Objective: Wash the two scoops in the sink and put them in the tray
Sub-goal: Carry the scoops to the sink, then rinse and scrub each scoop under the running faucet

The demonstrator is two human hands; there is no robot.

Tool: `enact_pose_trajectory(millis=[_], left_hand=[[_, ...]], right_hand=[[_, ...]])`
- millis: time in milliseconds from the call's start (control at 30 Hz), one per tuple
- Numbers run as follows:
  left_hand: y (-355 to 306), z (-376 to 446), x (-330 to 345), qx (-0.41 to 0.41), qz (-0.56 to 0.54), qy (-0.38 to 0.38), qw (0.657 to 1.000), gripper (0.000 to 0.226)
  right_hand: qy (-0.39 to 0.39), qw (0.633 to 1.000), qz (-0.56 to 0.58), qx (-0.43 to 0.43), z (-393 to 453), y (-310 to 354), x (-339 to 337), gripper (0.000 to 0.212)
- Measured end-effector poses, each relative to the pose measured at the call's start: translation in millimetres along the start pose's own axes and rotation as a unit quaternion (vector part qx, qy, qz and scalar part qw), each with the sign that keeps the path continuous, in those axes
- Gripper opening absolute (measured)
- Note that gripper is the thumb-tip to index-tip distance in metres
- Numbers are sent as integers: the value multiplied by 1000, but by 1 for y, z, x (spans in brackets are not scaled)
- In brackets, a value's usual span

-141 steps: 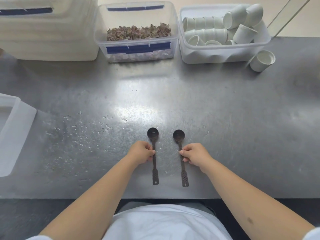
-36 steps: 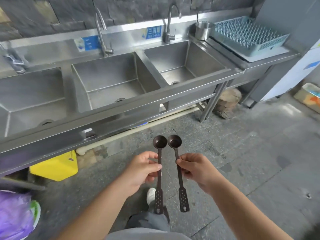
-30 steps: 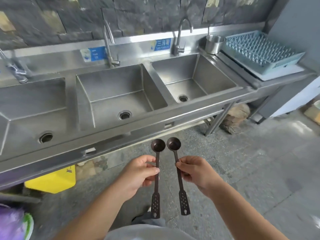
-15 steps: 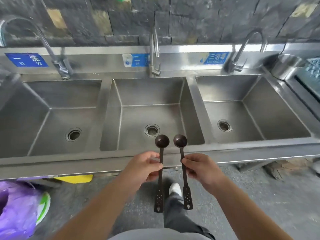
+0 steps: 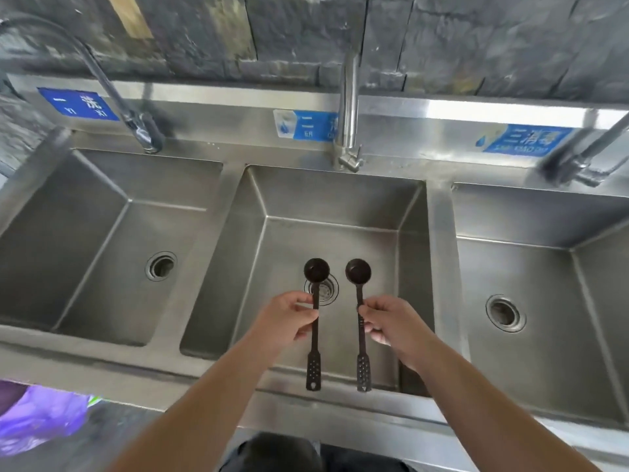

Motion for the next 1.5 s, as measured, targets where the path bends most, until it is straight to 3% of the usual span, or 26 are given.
enact_pose_trajectory(millis=[200,467,667,833,1267,1500], left_hand=[[18,90,15,-68,4,15,998,15],[84,196,47,-95,95,45,990,7],[136,247,63,-118,159,94,976,6],[164,267,71,-109,171,104,974,16],[183,278,74,-79,231,21,970,9],[178,278,64,-59,319,21,946,15]], right_hand=[[-39,998,-8,57,76,-24,-7,20],[-137,977,13,164,170,-98,-9,13],[-144,968,-13,205,213,-161,-18,19],[-140,965,-40,218,236,-188,-19,20],[-174,950,-136,221,255,-219,-20,23],[-168,941,-205,209,243,-208,-23,19]])
Point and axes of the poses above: each hand's wrist, its own z-axis towards the middle knuckle, its own x-axis out of the palm, y = z × x, the point moved 1 cm from there along z, towards the middle knuckle, and after that the axes turned 1 degree about -z, right-handed, at the moved point
